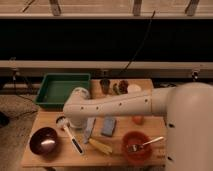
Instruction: Wipe tray with brush
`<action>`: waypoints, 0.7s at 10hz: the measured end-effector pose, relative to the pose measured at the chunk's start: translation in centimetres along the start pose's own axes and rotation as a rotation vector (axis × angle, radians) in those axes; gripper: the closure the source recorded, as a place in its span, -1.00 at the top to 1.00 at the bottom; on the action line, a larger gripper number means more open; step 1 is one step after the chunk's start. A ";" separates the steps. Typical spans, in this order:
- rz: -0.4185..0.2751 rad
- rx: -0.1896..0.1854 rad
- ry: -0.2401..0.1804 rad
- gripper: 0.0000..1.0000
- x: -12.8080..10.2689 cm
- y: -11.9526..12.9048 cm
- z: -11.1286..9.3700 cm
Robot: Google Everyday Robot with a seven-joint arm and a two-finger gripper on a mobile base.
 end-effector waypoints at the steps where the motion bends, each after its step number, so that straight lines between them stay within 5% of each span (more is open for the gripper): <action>1: 0.000 -0.012 -0.006 0.30 -0.7 0.0 1.0; 7: 0.060 -0.028 -0.018 0.30 -2.4 1.0 3.5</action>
